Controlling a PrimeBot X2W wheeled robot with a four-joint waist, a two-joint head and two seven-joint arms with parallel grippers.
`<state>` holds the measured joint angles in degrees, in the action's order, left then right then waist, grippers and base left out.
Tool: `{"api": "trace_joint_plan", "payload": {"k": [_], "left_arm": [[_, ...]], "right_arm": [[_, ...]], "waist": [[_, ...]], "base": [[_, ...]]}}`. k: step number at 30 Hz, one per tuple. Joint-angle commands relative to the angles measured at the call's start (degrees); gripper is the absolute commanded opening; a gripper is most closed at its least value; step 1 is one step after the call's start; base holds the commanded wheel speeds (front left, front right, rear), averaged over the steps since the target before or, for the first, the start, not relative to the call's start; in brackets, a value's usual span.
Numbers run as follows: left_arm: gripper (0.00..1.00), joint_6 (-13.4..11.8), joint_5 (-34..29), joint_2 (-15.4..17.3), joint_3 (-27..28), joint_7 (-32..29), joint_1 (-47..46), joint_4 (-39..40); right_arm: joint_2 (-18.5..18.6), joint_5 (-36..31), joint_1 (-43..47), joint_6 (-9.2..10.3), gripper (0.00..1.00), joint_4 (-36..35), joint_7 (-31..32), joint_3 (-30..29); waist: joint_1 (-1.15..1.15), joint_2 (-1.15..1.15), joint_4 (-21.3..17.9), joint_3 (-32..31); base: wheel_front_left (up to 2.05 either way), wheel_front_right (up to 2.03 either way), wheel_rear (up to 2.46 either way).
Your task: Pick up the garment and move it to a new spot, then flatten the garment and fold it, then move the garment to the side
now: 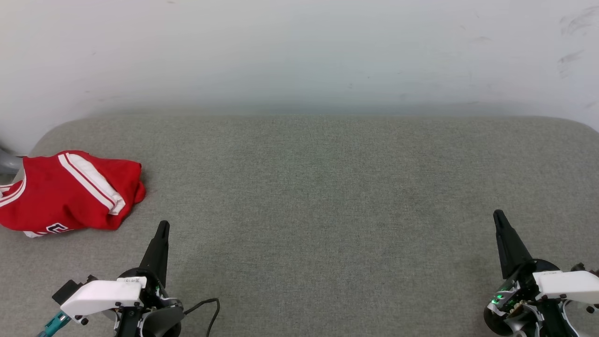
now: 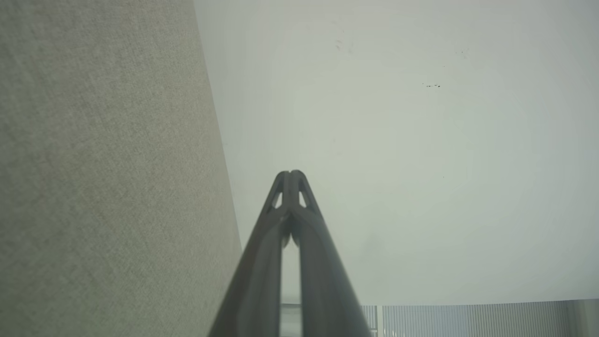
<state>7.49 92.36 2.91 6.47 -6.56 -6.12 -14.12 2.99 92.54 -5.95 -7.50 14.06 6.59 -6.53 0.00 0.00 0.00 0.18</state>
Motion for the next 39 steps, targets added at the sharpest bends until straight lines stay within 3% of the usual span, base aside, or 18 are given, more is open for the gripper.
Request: {"api": "trace_joint_plan", "payload": {"k": [1, 11, 12, 23, 29, 39], "left_arm": [[0.0, 0.1, 0.1, -0.1, 0.1, -0.1, -0.3, 0.1], [0.0, 0.1, 0.1, -0.1, 0.2, -0.1, -0.3, 0.1], [1.0, 0.0, 0.0, 0.0, 0.0, 0.0, 0.0, 0.0], [1.0, 0.0, -3.5, -0.1, -0.1, 2.4, 1.5, -0.2], [1.0, -0.5, -8.9, -0.1, 0.5, 3.8, 1.4, 1.3], [1.0, -4.0, -22.1, -0.1, -1.5, 6.3, 1.8, 4.7]], "right_arm": [[-0.2, -0.3, -0.6, 0.02, 0.0, 0.0, 0.0, 0.0], [-0.2, -0.3, -0.6, 0.03, 0.0, 0.0, 0.0, 0.0], [0.0, 0.0, 0.0, 0.0, 1.0, 0.0, 0.0, 0.0], [0.0, -3.5, 1.9, 0.0, 1.0, 0.5, -2.3, 0.3], [0.0, -9.5, 2.1, 0.0, 1.0, -1.2, -3.7, -0.1], [0.0, -24.1, 2.7, 0.0, 1.0, -4.9, -6.3, 0.5]], "waist": [[0.0, 0.0, 0.0, 0.0], [0.0, 0.0, 0.0, 0.0], [0.0, 0.0, 0.0, 0.0], [0.0, 0.0, 0.0, 0.0], [0.0, 0.0, 0.0, 0.0], [0.0, 0.0, -0.1, 0.1]], "base": [[0.0, 0.0, 0.0], [0.0, 0.0, 0.0], [0.0, 0.0, 0.0], [0.0, 0.0, 0.0], [0.0, 0.0, 0.0], [0.0, 0.0, 0.0]]}}
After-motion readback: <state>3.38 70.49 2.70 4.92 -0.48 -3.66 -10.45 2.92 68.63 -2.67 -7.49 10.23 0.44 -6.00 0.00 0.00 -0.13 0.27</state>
